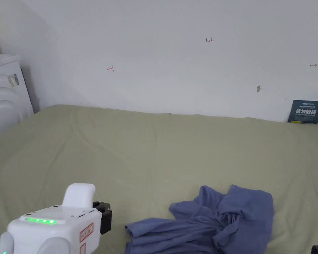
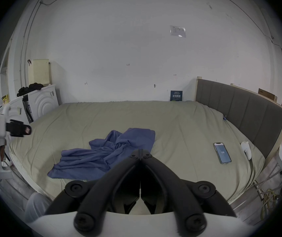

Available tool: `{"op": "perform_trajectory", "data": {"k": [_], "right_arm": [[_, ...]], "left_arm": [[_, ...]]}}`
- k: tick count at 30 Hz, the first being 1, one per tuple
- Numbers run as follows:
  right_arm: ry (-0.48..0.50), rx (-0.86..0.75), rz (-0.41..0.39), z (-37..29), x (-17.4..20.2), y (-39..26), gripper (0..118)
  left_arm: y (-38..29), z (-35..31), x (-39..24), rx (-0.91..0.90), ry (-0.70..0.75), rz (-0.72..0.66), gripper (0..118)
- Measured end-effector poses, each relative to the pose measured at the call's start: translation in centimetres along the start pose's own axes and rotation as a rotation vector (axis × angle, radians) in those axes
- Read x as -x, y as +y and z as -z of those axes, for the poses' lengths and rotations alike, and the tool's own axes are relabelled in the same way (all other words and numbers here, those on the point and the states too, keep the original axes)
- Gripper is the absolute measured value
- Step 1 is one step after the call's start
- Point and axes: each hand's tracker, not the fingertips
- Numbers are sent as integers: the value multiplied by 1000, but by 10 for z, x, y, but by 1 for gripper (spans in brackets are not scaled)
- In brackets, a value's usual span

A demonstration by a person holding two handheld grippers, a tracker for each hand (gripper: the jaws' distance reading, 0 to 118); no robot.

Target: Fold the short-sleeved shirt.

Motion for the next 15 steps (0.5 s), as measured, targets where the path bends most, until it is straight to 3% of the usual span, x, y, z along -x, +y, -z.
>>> {"op": "perform_trajectory", "data": {"k": [4,5,7,8,9,11,15], "right_arm": [[-2,61,-6,21,1,-8,0],[-5,77,-8,27,1,-9,0],[-2,99,-15,38,1,-10,0],[-3,108,-16,43,1,-11,0],[-1,118,-17,48,1,-12,0],[0,132,-19,56,0,-16,0],[11,163,-17,65,0,-20,0]], "left_arm": [[6,70,1,133,-30,-9,0],[9,86,2,169,-44,-20,20],[11,117,4,231,-41,-48,118],[10,134,4,296,-63,-47,113],[19,138,8,207,-95,-107,111],[10,155,23,356,-10,-38,111],[-6,206,-3,449,27,3,110]]}}
